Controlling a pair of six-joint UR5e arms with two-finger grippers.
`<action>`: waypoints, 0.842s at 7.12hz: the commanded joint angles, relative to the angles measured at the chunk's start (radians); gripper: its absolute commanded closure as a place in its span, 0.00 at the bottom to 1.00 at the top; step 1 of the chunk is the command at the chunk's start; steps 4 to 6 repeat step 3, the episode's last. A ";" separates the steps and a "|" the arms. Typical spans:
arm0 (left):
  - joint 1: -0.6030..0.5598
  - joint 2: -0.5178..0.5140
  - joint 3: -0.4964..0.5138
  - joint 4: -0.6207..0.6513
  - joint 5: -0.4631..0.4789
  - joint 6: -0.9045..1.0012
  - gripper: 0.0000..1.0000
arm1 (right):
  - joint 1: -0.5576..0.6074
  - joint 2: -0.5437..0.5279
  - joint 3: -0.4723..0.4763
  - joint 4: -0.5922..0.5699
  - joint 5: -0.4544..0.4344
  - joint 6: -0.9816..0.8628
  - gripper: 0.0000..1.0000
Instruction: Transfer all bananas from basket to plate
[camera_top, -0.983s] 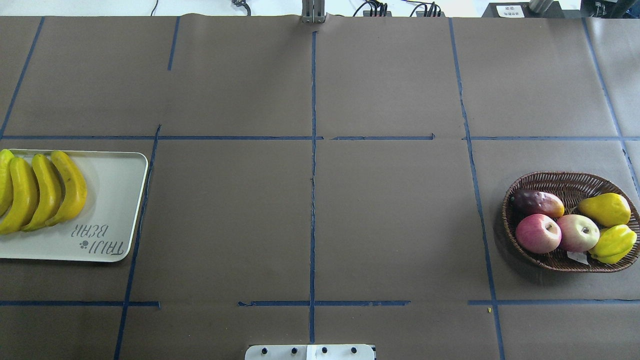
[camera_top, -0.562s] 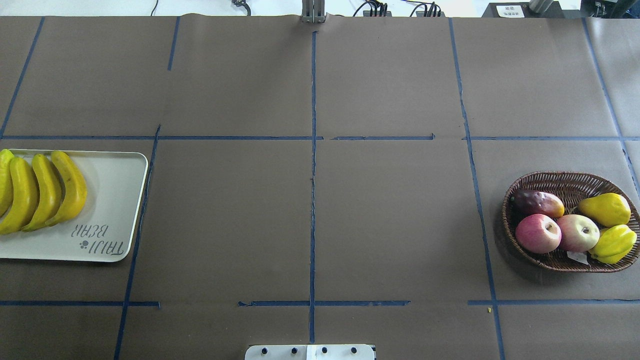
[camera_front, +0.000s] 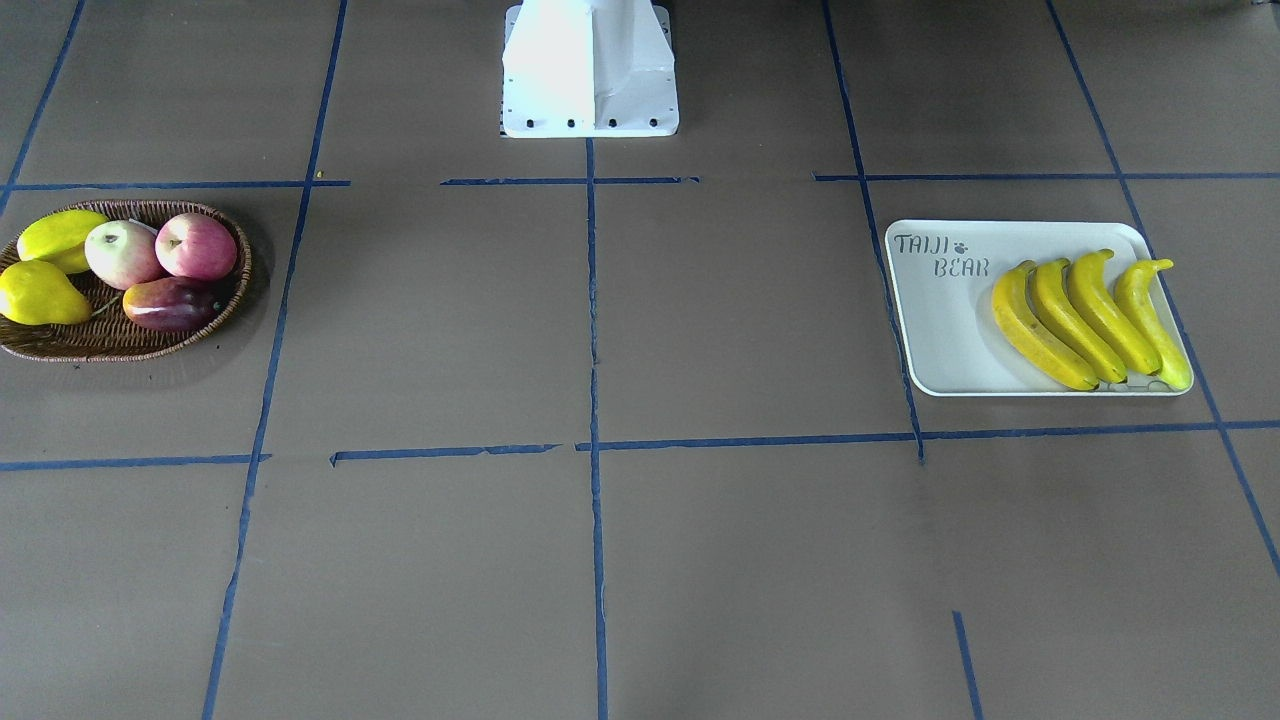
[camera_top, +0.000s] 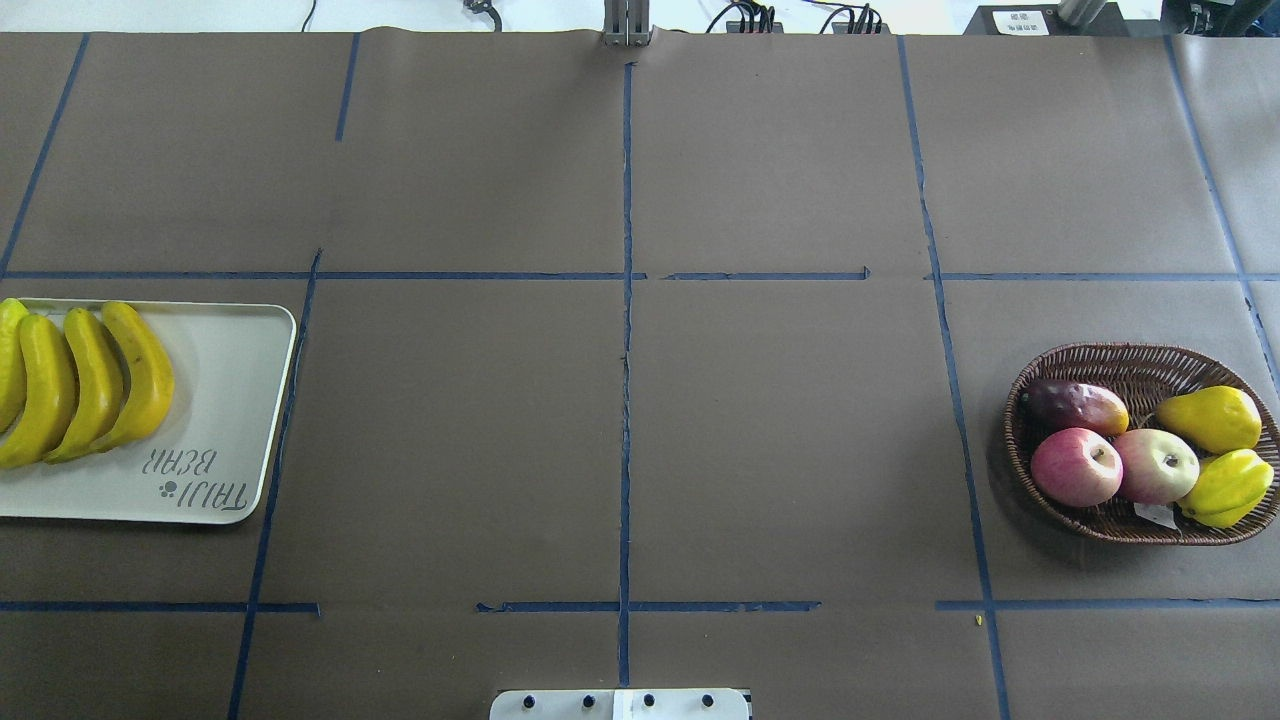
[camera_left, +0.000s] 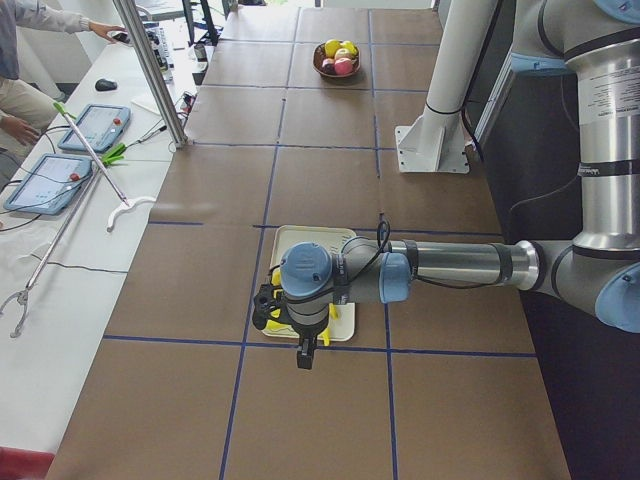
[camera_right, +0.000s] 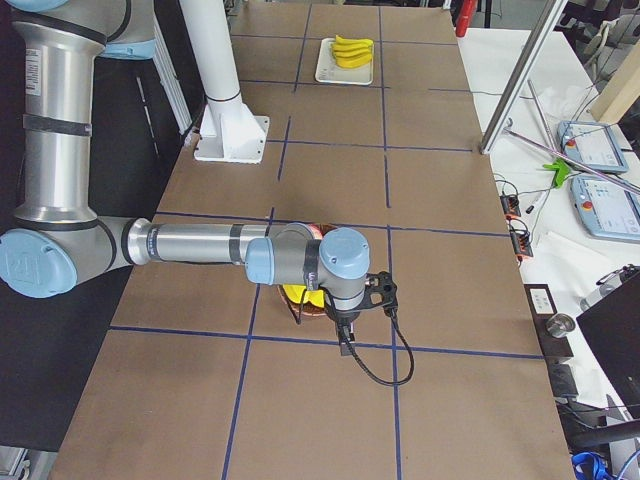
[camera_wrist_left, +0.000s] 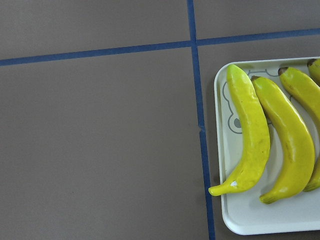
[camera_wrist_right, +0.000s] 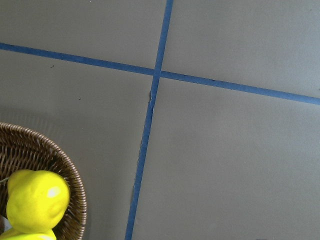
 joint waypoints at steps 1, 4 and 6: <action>-0.001 0.001 0.000 0.000 0.000 0.000 0.00 | -0.002 0.000 0.000 0.000 0.001 0.000 0.01; -0.001 0.001 0.000 0.000 0.000 0.000 0.00 | -0.004 0.000 0.000 0.000 0.001 0.000 0.01; -0.001 0.001 0.000 0.000 0.000 0.000 0.00 | -0.004 0.000 0.000 0.000 0.001 0.000 0.01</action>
